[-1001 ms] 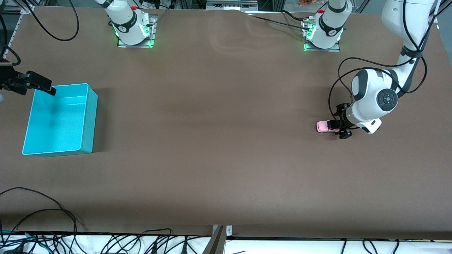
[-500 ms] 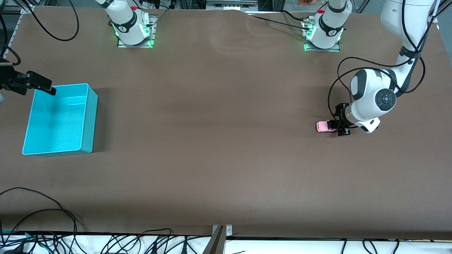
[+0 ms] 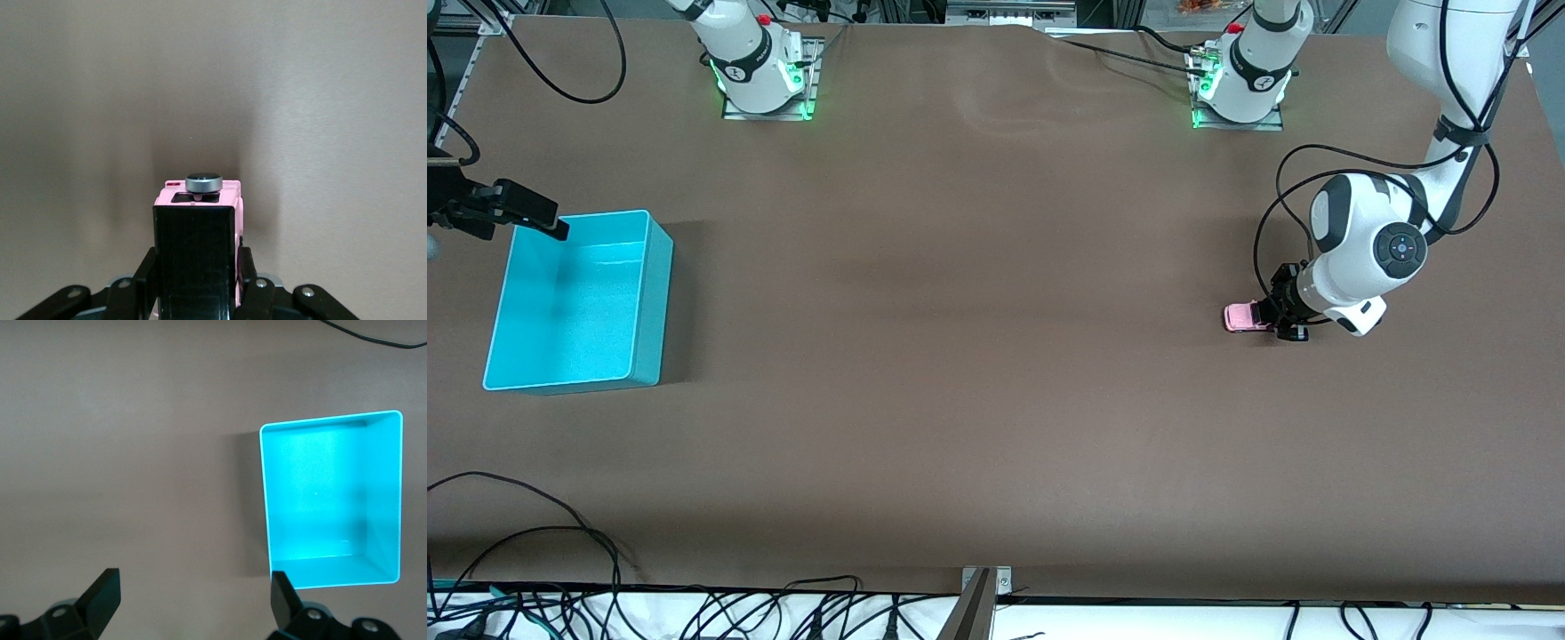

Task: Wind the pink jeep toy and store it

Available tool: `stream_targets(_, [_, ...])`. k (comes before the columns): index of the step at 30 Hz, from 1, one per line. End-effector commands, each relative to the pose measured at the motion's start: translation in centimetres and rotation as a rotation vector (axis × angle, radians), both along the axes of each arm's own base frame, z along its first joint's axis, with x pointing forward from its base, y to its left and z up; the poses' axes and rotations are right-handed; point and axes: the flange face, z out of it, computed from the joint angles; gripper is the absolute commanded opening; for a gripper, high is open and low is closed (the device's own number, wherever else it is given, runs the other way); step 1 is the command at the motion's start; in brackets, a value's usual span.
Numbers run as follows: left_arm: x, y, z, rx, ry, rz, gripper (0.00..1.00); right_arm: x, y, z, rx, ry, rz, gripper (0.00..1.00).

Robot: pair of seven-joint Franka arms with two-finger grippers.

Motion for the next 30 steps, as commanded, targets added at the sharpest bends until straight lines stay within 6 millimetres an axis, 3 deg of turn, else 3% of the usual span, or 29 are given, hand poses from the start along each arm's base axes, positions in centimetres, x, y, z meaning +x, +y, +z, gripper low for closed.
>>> stream_targets(1, [1.2,-1.0,3.2,0.011,-0.035,0.026,0.08,0.0,0.1,0.4,-0.006,0.004,0.016,1.00])
stream_targets(5, [1.7,-3.5,3.9,0.004,-0.047,0.045,0.08,0.0,0.1,0.4,-0.006,0.004,0.016,1.00])
stream_targets(14, [0.8,-9.9,3.9,-0.003,-0.046,0.011,0.08,0.0,0.1,0.4,-0.006,0.004,0.016,1.00])
stream_targets(24, [-0.4,-16.2,2.6,-0.013,-0.066,0.026,0.08,0.0,0.1,0.4,-0.006,0.004,0.016,1.00])
stream_targets(30, [-1.0,-18.3,1.1,-0.020,-0.072,0.049,0.08,0.0,0.1,0.4,-0.006,0.004,0.016,1.00])
